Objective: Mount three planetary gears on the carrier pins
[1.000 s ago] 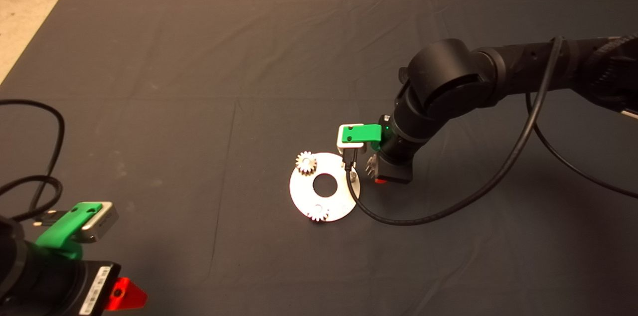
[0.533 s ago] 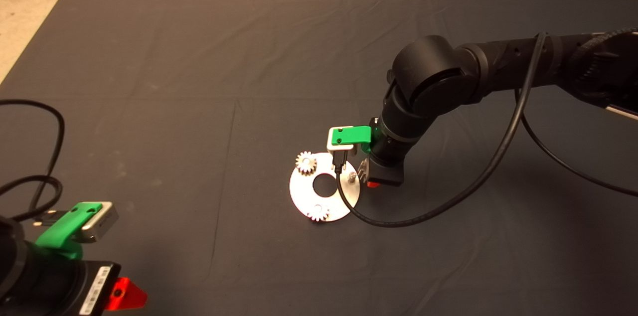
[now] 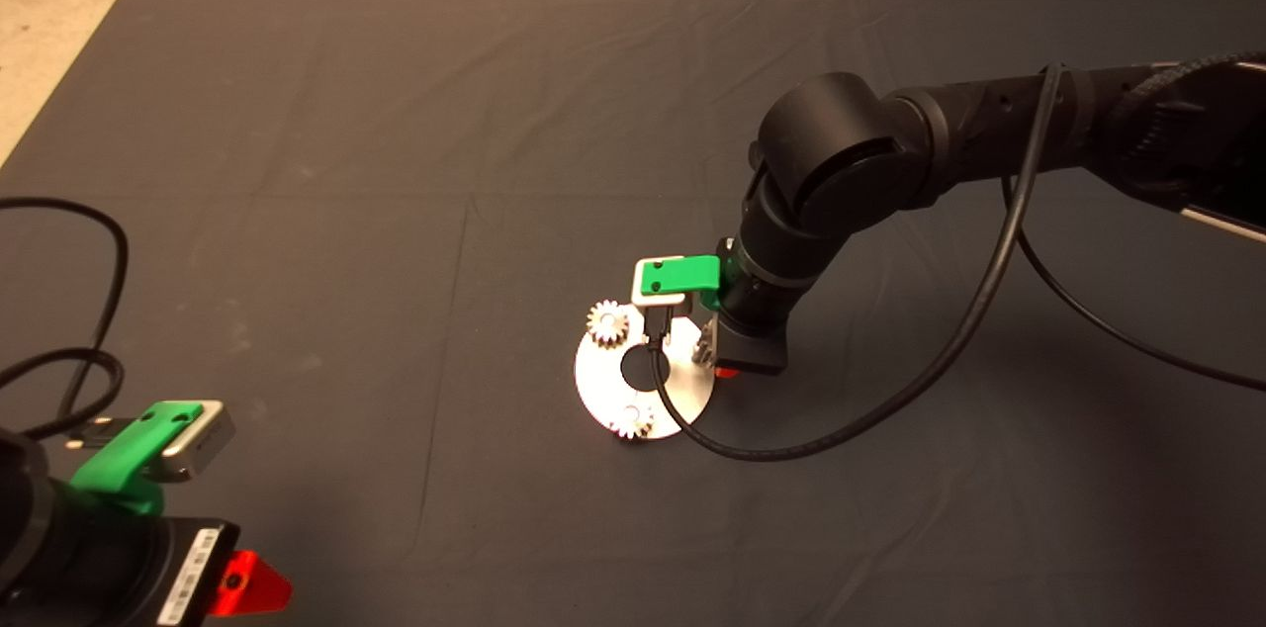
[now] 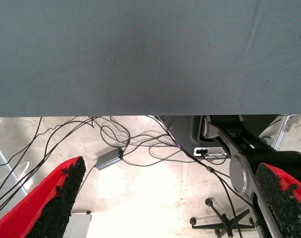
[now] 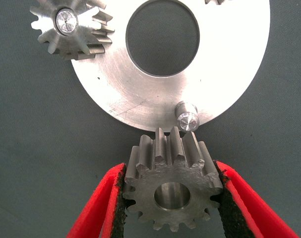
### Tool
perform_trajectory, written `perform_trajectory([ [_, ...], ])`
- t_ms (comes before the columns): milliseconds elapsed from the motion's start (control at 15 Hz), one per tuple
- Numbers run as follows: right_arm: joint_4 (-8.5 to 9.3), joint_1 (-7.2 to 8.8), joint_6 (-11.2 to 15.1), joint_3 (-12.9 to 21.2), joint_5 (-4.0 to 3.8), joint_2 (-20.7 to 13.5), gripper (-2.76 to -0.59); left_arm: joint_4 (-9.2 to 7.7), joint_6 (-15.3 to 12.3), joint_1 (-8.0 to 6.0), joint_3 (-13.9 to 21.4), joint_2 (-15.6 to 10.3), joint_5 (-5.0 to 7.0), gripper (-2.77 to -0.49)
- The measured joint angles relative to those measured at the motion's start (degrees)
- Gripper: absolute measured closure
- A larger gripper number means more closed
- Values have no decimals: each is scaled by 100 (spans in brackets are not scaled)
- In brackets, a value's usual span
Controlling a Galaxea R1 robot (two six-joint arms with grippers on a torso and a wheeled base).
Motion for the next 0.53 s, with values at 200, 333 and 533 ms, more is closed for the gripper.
perform_trajectory([
  [200,-23,0,-99,-27,-7,-2,-112,0,-1,0,0,0,0,-248],
  [333,-56,0,-185,-90,-5,0,-112,0,0,0,0,0,1,-248],
  [533,-133,0,-306,-167,-7,0,-112,-1,0,0,0,0,0,-248],
])
